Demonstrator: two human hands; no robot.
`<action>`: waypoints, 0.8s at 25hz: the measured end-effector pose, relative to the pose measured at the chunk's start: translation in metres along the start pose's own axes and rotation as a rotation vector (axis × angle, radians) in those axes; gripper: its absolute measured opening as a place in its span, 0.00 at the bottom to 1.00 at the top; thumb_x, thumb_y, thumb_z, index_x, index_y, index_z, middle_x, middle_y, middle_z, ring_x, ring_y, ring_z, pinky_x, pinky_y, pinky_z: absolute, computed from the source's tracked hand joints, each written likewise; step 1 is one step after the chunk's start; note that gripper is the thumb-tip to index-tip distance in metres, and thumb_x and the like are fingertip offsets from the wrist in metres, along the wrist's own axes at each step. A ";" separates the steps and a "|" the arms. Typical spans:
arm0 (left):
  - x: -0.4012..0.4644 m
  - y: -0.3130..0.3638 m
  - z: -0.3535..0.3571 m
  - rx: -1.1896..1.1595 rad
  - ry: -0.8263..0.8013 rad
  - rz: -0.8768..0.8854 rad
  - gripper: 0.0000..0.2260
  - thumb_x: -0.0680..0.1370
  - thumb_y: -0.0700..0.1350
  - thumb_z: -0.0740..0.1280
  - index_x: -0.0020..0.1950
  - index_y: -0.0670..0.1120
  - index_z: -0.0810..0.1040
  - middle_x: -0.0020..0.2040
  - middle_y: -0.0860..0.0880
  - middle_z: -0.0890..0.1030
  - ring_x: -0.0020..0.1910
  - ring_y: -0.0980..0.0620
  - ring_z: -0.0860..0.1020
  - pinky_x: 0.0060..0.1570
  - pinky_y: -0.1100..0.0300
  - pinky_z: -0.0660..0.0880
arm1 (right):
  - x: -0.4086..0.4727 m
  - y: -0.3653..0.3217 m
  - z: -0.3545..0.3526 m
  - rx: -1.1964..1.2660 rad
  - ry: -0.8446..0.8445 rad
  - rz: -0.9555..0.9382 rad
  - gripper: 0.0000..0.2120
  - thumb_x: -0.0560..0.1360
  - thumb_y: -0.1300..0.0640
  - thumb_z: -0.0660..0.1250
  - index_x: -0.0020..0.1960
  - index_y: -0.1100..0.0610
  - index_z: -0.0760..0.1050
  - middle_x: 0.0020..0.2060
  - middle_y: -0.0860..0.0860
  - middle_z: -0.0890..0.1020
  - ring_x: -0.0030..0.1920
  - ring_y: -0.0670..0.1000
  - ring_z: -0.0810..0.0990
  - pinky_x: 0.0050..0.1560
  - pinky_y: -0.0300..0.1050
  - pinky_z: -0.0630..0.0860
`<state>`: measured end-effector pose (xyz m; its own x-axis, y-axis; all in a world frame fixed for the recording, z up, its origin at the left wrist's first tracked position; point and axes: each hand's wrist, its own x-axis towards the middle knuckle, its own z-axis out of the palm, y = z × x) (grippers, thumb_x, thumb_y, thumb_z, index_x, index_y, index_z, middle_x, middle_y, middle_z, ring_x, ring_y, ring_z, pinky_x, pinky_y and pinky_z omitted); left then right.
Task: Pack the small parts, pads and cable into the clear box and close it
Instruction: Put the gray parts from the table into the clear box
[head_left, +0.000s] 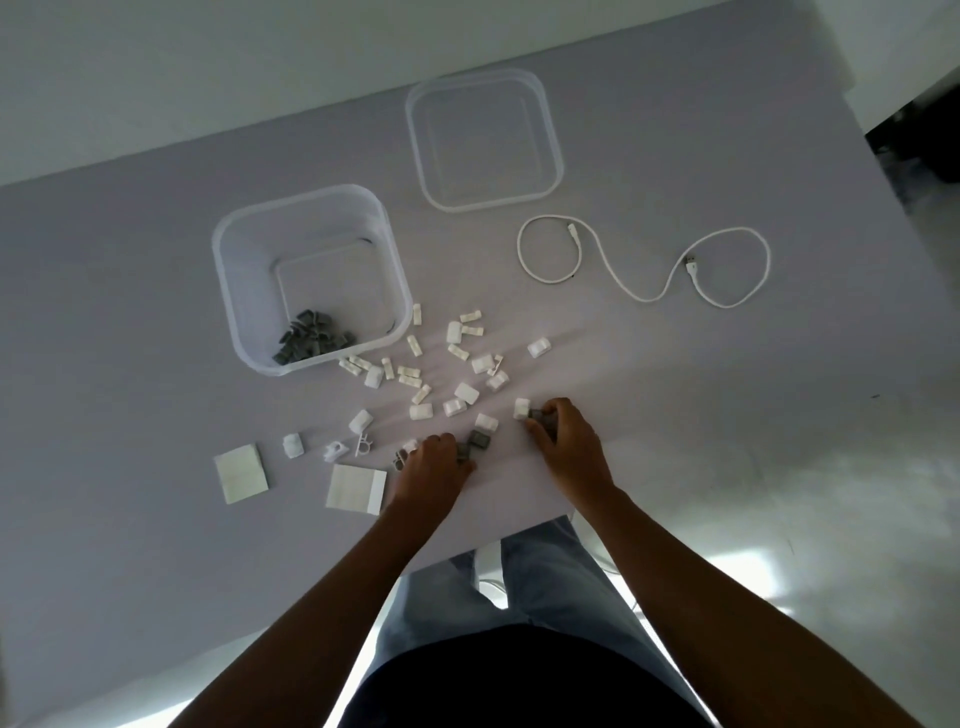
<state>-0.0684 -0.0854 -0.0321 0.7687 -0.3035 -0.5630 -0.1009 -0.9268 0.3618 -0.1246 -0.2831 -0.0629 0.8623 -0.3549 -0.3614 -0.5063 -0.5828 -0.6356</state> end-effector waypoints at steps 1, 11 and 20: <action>-0.001 -0.002 0.001 0.005 0.013 0.014 0.13 0.79 0.52 0.64 0.53 0.42 0.74 0.53 0.41 0.80 0.53 0.40 0.79 0.51 0.49 0.70 | 0.000 -0.003 0.003 -0.017 -0.003 -0.005 0.15 0.78 0.45 0.65 0.55 0.56 0.71 0.46 0.53 0.78 0.44 0.53 0.78 0.44 0.44 0.73; -0.013 -0.021 -0.050 -1.411 -0.328 -0.138 0.04 0.66 0.36 0.57 0.38 0.41 0.69 0.32 0.43 0.69 0.28 0.51 0.63 0.27 0.62 0.60 | -0.007 -0.026 0.022 -0.171 0.035 0.105 0.11 0.81 0.52 0.62 0.57 0.59 0.69 0.50 0.57 0.74 0.43 0.56 0.79 0.44 0.49 0.79; -0.026 -0.067 -0.086 -1.747 -0.256 -0.122 0.14 0.75 0.44 0.56 0.34 0.40 0.73 0.35 0.45 0.70 0.28 0.51 0.66 0.27 0.60 0.57 | -0.018 -0.058 0.011 1.203 -0.072 0.515 0.05 0.78 0.59 0.67 0.44 0.58 0.77 0.32 0.52 0.76 0.32 0.48 0.72 0.33 0.38 0.71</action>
<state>-0.0278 0.0036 0.0222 0.5934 -0.4393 -0.6745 0.8046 0.2993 0.5129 -0.1107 -0.2344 -0.0269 0.5928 -0.2783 -0.7557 -0.4777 0.6339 -0.6082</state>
